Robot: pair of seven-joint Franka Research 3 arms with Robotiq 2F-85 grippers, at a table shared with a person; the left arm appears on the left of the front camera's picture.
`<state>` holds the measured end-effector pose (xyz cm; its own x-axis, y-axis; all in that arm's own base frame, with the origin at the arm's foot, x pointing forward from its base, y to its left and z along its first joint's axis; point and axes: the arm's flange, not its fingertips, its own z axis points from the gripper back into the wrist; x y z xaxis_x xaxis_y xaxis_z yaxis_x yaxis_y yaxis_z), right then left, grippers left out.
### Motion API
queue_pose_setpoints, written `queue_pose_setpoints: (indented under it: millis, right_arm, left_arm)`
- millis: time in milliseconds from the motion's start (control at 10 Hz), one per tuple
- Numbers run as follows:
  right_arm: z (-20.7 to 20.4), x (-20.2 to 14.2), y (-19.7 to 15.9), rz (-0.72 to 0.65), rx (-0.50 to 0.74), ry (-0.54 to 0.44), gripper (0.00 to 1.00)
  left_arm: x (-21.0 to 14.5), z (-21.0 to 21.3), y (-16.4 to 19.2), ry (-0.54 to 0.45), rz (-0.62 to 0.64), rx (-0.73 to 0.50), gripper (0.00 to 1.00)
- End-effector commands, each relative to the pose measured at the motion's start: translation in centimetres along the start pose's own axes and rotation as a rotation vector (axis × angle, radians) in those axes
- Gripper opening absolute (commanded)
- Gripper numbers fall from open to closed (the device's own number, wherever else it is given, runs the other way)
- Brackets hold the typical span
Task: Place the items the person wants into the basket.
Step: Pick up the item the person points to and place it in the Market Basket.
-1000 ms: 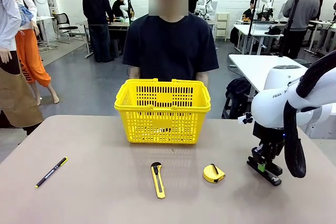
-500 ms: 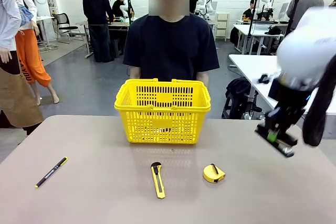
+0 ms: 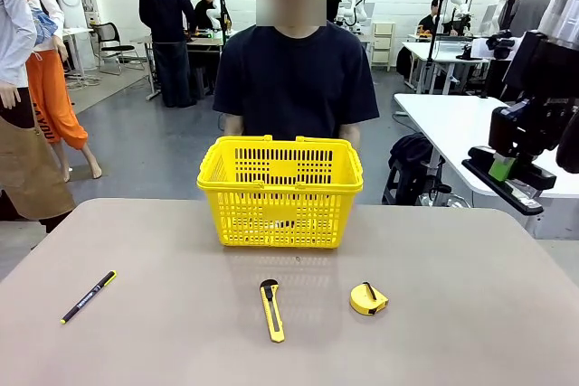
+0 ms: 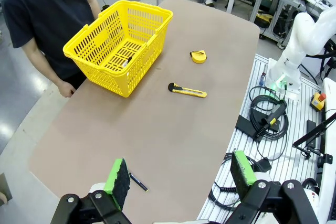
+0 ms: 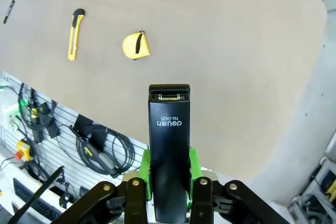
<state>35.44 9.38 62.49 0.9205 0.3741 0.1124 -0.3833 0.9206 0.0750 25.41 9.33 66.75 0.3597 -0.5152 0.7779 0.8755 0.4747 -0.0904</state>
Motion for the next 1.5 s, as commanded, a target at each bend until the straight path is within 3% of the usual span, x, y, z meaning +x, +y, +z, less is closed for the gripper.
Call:
queue_pose_setpoints:
  millis: [0,300,400,600,800,900,1100,1400]
  right_arm:
    - [-1.0,-0.2,-0.1,0.02,-0.009,0.006,0.12]
    - [-1.0,-0.2,-0.1,0.02,-0.009,0.006,0.12]
    - [-0.7,-0.1,-0.1,0.002,0.0,0.016,0.32]
    - [6.1,9.4,3.0,0.257,-0.055,0.037,0.32]
    - [9.4,18.4,8.1,0.572,-0.114,0.022,0.32]
    - [9.2,22.9,12.0,0.733,-0.121,0.02,0.32]
    - [6.4,28.5,18.2,0.958,-0.16,0.077,0.32]
    - [0.2,32.5,22.6,1.126,-0.245,0.005,0.32]
  left_arm:
    - [0.0,0.0,0.0,0.0,-0.002,0.006,1.0]
    - [0.0,0.0,0.0,0.0,-0.002,0.006,1.0]
    - [0.0,0.0,0.0,0.0,-0.002,0.006,1.0]
    - [0.0,0.0,0.0,0.0,-0.002,0.006,1.0]
    - [0.0,0.0,0.0,0.0,-0.002,0.006,1.0]
    - [0.0,0.0,0.0,0.0,-0.002,0.006,1.0]
    - [0.0,0.0,0.0,0.0,-0.002,0.006,1.0]
    - [0.0,0.0,0.0,0.0,-0.002,0.006,1.0]
